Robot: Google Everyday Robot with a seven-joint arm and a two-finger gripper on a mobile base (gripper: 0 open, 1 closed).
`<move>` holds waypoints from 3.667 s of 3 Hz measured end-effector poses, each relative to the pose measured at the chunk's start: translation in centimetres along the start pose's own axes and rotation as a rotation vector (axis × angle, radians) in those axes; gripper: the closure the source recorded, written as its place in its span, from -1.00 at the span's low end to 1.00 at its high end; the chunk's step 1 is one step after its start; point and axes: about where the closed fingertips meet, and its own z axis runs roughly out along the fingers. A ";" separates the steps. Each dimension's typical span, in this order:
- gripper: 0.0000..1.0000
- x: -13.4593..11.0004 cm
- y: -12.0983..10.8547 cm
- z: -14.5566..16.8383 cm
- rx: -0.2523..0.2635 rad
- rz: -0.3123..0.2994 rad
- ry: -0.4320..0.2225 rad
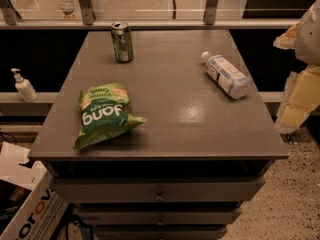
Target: Place blue plastic bottle upright
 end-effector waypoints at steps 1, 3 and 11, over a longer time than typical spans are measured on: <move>-1.00 0.0 0.0 0.0 0.000 0.000 0.000; -1.00 -2.3 -2.7 3.3 0.046 -0.007 -0.002; -1.00 -8.1 -14.3 8.0 0.200 0.069 -0.046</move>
Offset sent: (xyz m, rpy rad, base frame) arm 0.0995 0.0411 -0.0486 -0.0455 -0.0952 -0.0347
